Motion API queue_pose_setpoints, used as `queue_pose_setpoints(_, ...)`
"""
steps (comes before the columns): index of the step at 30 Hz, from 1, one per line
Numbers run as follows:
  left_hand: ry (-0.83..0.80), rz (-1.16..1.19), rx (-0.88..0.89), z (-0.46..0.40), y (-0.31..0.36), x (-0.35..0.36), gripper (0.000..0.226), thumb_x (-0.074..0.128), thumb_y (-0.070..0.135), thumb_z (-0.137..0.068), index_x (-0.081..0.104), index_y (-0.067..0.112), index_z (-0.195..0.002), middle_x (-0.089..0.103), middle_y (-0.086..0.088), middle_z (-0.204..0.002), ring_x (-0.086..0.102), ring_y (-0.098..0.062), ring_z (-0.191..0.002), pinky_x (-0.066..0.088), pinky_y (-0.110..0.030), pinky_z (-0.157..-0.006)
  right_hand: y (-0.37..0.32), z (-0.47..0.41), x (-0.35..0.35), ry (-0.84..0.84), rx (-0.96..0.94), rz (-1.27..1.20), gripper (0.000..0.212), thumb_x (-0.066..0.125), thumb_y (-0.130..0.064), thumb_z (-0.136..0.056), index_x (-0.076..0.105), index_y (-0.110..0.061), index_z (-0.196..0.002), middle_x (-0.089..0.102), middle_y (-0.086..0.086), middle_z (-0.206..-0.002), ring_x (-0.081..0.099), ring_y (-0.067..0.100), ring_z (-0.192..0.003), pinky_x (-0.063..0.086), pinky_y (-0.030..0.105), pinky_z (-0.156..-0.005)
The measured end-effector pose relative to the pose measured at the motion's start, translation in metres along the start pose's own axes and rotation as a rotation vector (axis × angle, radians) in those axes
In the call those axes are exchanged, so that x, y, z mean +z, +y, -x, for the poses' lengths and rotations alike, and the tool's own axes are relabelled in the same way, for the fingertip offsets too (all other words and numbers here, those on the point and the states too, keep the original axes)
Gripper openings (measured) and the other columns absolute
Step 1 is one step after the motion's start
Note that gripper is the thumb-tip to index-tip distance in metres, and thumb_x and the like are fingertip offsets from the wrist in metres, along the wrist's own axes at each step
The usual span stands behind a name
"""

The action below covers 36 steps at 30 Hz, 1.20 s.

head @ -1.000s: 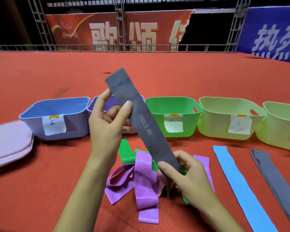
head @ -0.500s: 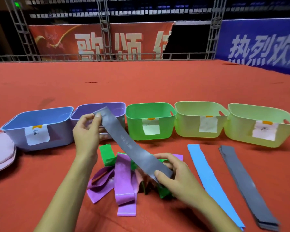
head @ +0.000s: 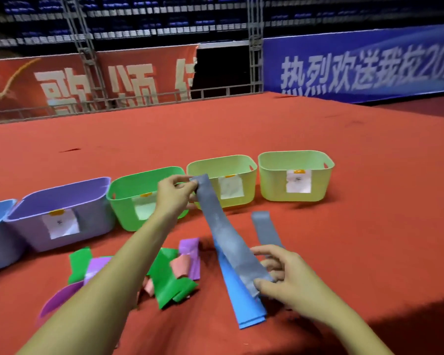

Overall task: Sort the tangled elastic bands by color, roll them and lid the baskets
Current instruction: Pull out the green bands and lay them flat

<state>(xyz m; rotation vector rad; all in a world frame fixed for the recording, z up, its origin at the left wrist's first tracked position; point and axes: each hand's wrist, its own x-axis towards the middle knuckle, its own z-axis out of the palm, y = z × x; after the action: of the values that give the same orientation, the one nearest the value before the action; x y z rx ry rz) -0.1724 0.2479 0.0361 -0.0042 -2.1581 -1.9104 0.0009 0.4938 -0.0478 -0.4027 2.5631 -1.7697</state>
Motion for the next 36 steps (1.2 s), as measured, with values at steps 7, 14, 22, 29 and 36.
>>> queue_pose_setpoints(7, -0.155, -0.05, -0.078, -0.017, -0.035, 0.116, 0.006, 0.069, 0.003, -0.1, 0.069, 0.006, -0.095, 0.063, -0.013, -0.071, 0.058, -0.019, -0.051, 0.053, -0.028, -0.052, 0.016, 0.021, -0.05, 0.022, 0.125, -0.011, 0.042, 0.082, -0.003, -0.083, 0.069, -0.024, -0.116, 0.06, 0.012, -0.105, 0.068, 0.02, -0.058, 0.06, 0.034, -0.059)
queue_pose_setpoints(14, -0.277, -0.164, -0.107, -0.028, -0.074, 0.167, 0.011, 0.071, 0.007, -0.101, 0.067, 0.01, -0.091, 0.061, -0.01, -0.068, 0.055, -0.017, -0.054, 0.05, -0.024, -0.045, 0.042, 0.011, -0.065, 0.064, 0.212, 0.115, 0.028, 0.088, -0.024, -0.08, 0.071, -0.021, -0.102, 0.053, -0.009, -0.066, 0.054, 0.01, -0.056, 0.048, 0.033, -0.059)
queue_pose_setpoints(22, -0.249, -0.264, -0.105, -0.042, -0.111, 0.179, 0.015, 0.081, 0.015, -0.094, 0.075, 0.02, -0.081, 0.072, -0.009, -0.08, 0.06, -0.02, -0.057, 0.056, -0.036, -0.053, 0.053, 0.008, -0.069, -0.002, 0.339, 0.115, 0.031, 0.088, -0.026, -0.084, 0.07, -0.023, -0.108, 0.058, -0.004, -0.073, 0.066, 0.016, -0.061, 0.062, 0.044, -0.068)
queue_pose_setpoints(29, -0.283, -0.41, -0.032, -0.046, -0.135, 0.178, 0.002, 0.08, 0.047, -0.08, 0.078, 0.047, -0.08, 0.078, 0.016, -0.087, 0.075, -0.025, -0.084, 0.065, -0.055, -0.081, 0.049, 0.007, -0.061, -0.019, 0.404, 0.171, 0.039, 0.091, -0.035, -0.079, 0.07, -0.023, -0.109, 0.063, -0.008, -0.074, 0.062, 0.006, -0.062, 0.054, 0.03, -0.07)
queue_pose_setpoints(36, -0.284, -0.464, 0.033, -0.044, -0.134, 0.175, 0.013, 0.084, 0.032, -0.089, 0.078, 0.036, -0.078, 0.078, 0.015, -0.091, 0.074, -0.017, -0.092, 0.064, -0.051, -0.086, 0.043, 0.007, -0.053, -0.019, 0.432, 0.366, 0.04, 0.086, -0.048, -0.078, 0.066, -0.032, -0.109, 0.062, -0.009, -0.088, 0.058, 0.004, -0.074, 0.048, 0.026, -0.071)
